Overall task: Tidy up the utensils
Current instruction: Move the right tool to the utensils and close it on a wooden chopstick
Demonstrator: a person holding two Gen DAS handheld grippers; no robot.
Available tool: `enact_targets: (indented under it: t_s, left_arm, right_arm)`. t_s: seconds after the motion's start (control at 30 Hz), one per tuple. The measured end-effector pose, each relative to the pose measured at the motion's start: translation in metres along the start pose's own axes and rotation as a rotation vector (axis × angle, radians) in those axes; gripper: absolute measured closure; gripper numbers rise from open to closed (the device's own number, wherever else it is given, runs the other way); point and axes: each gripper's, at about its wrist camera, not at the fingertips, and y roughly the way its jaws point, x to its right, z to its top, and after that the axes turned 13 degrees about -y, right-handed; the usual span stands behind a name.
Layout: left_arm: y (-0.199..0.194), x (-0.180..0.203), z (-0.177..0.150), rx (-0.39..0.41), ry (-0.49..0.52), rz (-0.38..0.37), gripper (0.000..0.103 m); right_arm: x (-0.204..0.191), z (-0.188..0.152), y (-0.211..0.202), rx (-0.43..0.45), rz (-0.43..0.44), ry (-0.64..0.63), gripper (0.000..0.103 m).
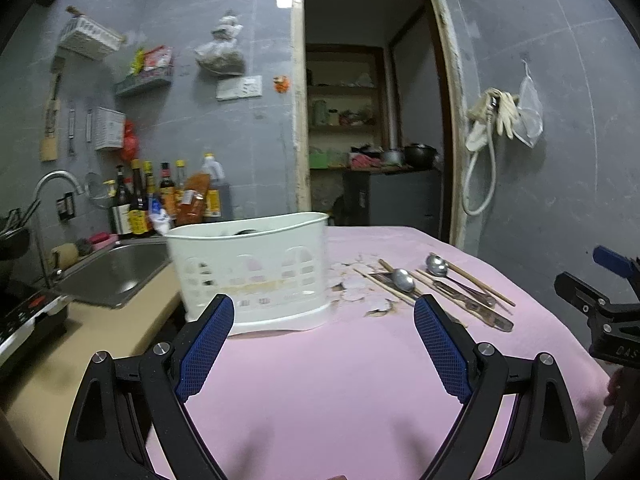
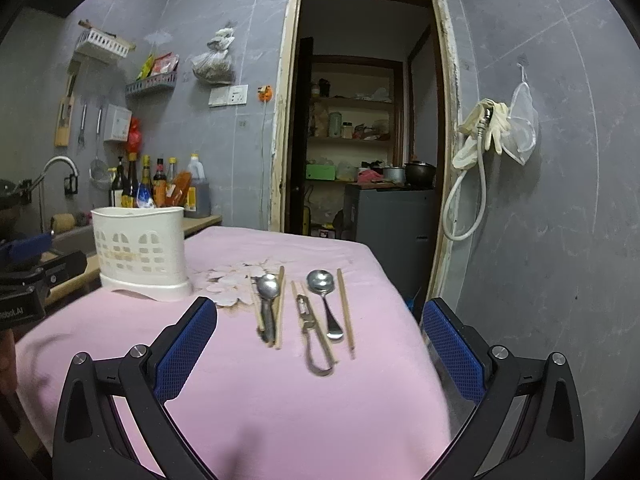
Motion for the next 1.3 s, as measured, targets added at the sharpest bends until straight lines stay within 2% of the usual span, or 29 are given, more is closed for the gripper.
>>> enact_targets:
  t_s: [0.3,0.43,0.6,0.67,0.73,0.77,0.83,0.93,1.07,1.13,1.3]
  left_arm:
    - [0.054,0.026,0.028,-0.148,-0.029,-0.092,0.015]
    - [0.082,0.037,0.036,-0.212,-0.038,-0.110,0.017]
    - [0.121,0.046,0.041,-0.311,-0.044,-0.114,0.038]
    - [0.137,0.048,0.041,-0.358,-0.055,-0.124,0.048]
    - [0.154,0.049,0.041,-0.403,-0.068,-0.132,0.055]
    - [0.162,0.050,0.041,-0.424,-0.073,-0.130,0.062]
    - [0.178,0.049,0.038,-0.461,-0.082,-0.128,0.068]
    - [0.200,0.048,0.036,-0.513,-0.097,-0.117,0.075]
    - [0.230,0.042,0.030,-0.582,-0.122,-0.098,0.081]
    - [0.239,0.038,0.026,-0.606,-0.134,-0.084,0.083]
    - [0.258,0.029,0.020,-0.666,-0.165,-0.058,0.085]
  right_arm:
    - [0.052,0.008,0.043,-0.078,0.096,-0.012,0.000]
    - [0.073,0.011,0.073,-0.125,0.120,-0.034,0.000]
    - [0.093,0.009,0.115,-0.203,0.206,0.009,0.001]
    - [0.098,0.008,0.132,-0.236,0.256,0.032,0.007]
    - [0.101,0.007,0.153,-0.286,0.304,0.040,0.024]
    - [0.102,0.007,0.164,-0.309,0.326,0.040,0.027]
    - [0.102,0.003,0.184,-0.360,0.362,0.050,0.041]
    - [0.101,0.001,0.206,-0.410,0.422,0.058,0.053]
    - [0.093,-0.002,0.228,-0.456,0.464,0.045,0.062]
    - [0.093,-0.004,0.239,-0.481,0.488,0.053,0.069]
    - [0.092,-0.008,0.258,-0.527,0.515,0.052,0.077]
